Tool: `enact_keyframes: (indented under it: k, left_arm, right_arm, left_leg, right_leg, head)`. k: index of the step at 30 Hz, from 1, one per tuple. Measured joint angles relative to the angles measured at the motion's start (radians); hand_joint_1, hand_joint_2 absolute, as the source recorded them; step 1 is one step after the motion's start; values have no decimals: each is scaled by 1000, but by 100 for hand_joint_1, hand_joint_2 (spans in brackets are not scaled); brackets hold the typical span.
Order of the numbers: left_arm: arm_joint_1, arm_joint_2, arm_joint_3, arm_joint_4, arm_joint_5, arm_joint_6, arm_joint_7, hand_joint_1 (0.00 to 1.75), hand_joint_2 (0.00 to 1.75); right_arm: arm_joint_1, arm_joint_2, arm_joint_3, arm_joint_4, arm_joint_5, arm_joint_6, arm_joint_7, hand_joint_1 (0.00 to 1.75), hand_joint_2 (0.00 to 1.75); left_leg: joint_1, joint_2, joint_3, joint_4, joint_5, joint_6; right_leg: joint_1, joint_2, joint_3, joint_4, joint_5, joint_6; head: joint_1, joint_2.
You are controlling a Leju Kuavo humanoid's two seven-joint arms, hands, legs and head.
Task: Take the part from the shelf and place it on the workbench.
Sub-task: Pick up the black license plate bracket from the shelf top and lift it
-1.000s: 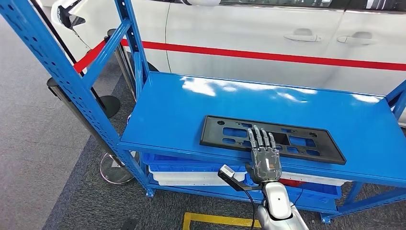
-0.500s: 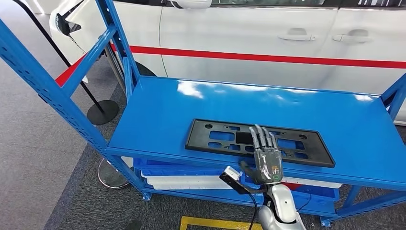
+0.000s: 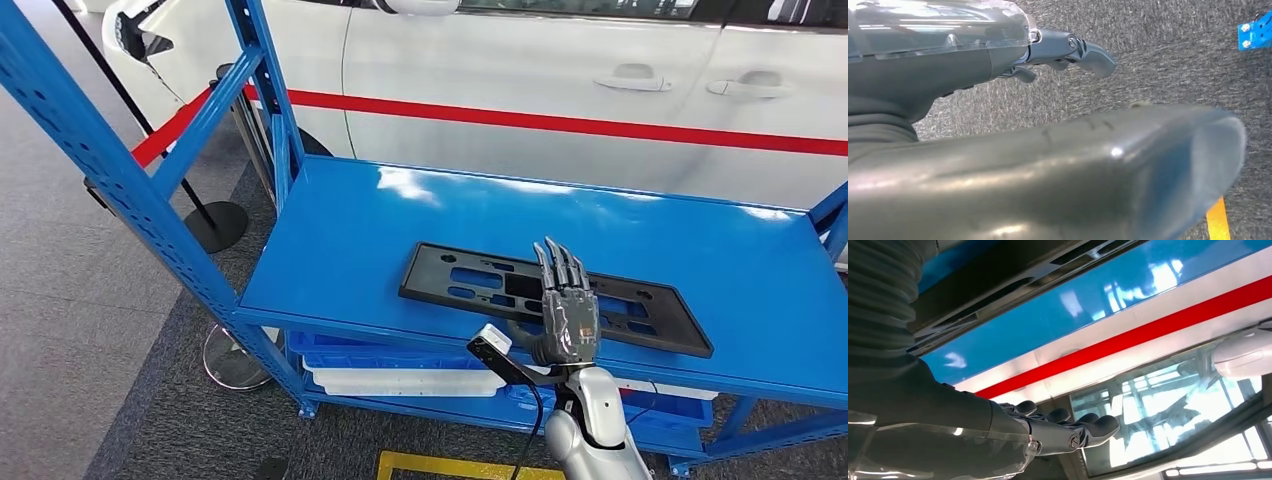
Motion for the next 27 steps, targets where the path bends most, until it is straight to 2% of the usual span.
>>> enact_keyframes:
  k: [1, 2, 3, 4, 6, 8, 10, 12, 13, 14, 15, 16, 17, 18, 19, 20, 23, 24, 25, 27]
  left_arm:
    - [0, 0, 1, 0, 0, 0, 0, 0, 0]
    - [0, -1, 2, 0, 1, 0, 0, 0, 0]
    - [-2, -2, 2, 0, 1, 1, -1, 0, 0]
    - [-3, -2, 3, 0, 1, 2, -1, 0, 0]
    - [-4, -3, 5, 0, 1, 4, -1, 0, 0]
    - [-4, -4, 8, 0, 1, 6, -1, 0, 0]
    - [-5, -4, 11, 0, 1, 7, -1, 0, 0]
    - [-4, -4, 13, 0, 1, 8, -1, 0, 0]
    - [-3, -4, 13, 0, 1, 8, -1, 0, 0]
    - [-1, -4, 13, 0, 1, 8, -1, 0, 0]
    - [0, -4, 13, 0, 1, 8, -1, 0, 0]
    - [0, -4, 14, 0, 1, 8, -1, 0, 0]
    - [0, -4, 14, 0, 1, 8, -1, 0, 0]
    - [-1, -4, 15, 0, 1, 9, -1, 0, 0]
    - [-2, -4, 16, 0, 1, 10, 0, 0, 0]
    - [-4, -4, 16, 0, 0, 11, 1, 0, 0]
    - [-5, -6, 19, 0, 1, 14, 3, 0, 0]
    - [-6, -8, 20, 0, 1, 16, 3, 0, 0]
    - [-7, -9, 21, 0, 2, 17, 4, 0, 0]
    - [-8, -12, 23, 0, 2, 20, 6, 0, 0]
  right_arm:
    - [-2, 0, 3, 0, 0, 1, 0, 0, 175]
    - [-6, -1, 7, 0, 0, 2, 0, 0, 175]
    - [-10, -1, 9, 1, 3, 2, 1, 0, 175]
    - [-14, -1, 13, 2, 8, 1, 3, 0, 175]
    - [-22, -2, 23, 8, 30, 0, 17, 0, 175]
    - [-32, -3, 35, 18, 58, -2, 34, 0, 175]
    - [-44, -3, 46, 30, 73, -2, 43, 0, 175]
    - [-52, -3, 55, 42, 77, -3, 47, 0, 175]
    - [-52, -3, 58, 47, 78, -3, 48, 0, 175]
    - [-53, -3, 60, 52, 79, -2, 49, 0, 175]
    - [-54, -3, 62, 56, 83, -2, 52, 0, 175]
    - [-57, -3, 64, 62, 94, -1, 60, 0, 175]
    - [-62, -3, 68, 69, 108, 0, 71, 42, 175]
    - [-69, -3, 72, 80, 132, 2, 87, 86, 175]
    - [-77, -2, 77, 94, 164, 5, 108, 130, 175]
    - [-88, -2, 82, 114, 206, 12, 134, 173, 175]
    - [-136, 1, 100, 202, 346, 47, 228, 175, 175]
    - [-155, 3, 106, 234, 373, 56, 251, 175, 175]
    - [-173, 4, 109, 267, 388, 60, 265, 175, 175]
    - [-198, 7, 114, 328, 396, 62, 278, 175, 175]
  left_leg:
    - [0, -2, 6, 0, -5, -3]
    - [-1, -3, 11, 1, -11, -8]
    - [-3, -5, 13, 2, -16, -13]
    - [-4, -6, 14, 3, -20, -18]
    - [-5, -7, 13, 1, -24, -29]
    - [-2, -6, 12, 10, -36, -40]
    - [-1, -5, -25, 92, -77, -47]
    - [-1, -4, -103, 230, -127, -50]
    - [-1, -4, -135, 279, -136, -51]
    - [-1, -4, -153, 295, -124, -50]
    - [-2, -4, -151, 271, -94, -47]
    - [-3, -4, -131, 210, -47, -42]
    - [-5, -4, -105, 140, -8, -35]
    - [-7, -4, -80, 78, 20, -28]
    - [-10, -3, -64, 37, 34, -22]
    - [-13, -3, -58, 23, 33, -19]
    - [-10, -3, -53, 8, 40, -8]
    - [-7, -3, -50, 2, 44, -4]
    - [-4, -3, -47, -4, 47, 1]
    - [-4, -3, -47, -5, 47, 4]
  right_leg:
    - [-1, 0, 31, -68, 40, -2]
    - [-1, 0, 63, -132, 69, -6]
    - [1, 1, 88, -187, 86, -10]
    - [3, 2, 102, -218, 90, -14]
    - [7, 3, 105, -229, 80, -24]
    - [5, 3, 112, -234, 76, -37]
    - [2, 1, 122, -241, 72, -50]
    - [5, -1, 129, -241, 66, -57]
    - [7, -1, 131, -240, 63, -59]
    - [9, 0, 134, -240, 60, -60]
    - [10, 1, 138, -238, 57, -60]
    - [12, 2, 143, -237, 53, -59]
    - [13, 3, 148, -237, 50, -58]
    - [15, 4, 151, -235, 47, -56]
    - [16, 4, 152, -235, 45, -52]
    - [16, 5, 152, -235, 45, -47]
    - [16, 3, 150, -233, 43, -30]
    - [15, 3, 142, -215, 30, -24]
    - [14, 2, 125, -177, 7, -19]
    - [9, 2, 63, -50, -53, -10]
  head:
    - [0, 0]
    - [0, 0]
    - [0, 0]
    - [0, 0]
    - [0, 0]
    - [0, 0]
    - [-1, 0]
    - [-1, 0]
    - [-1, 0]
    - [-1, 0]
    - [-1, 0]
    - [-1, 0]
    - [-1, 0]
    - [-1, 0]
    - [-1, 0]
    - [-1, 0]
    - [0, 0]
    - [0, 0]
    - [0, 0]
    - [0, 0]
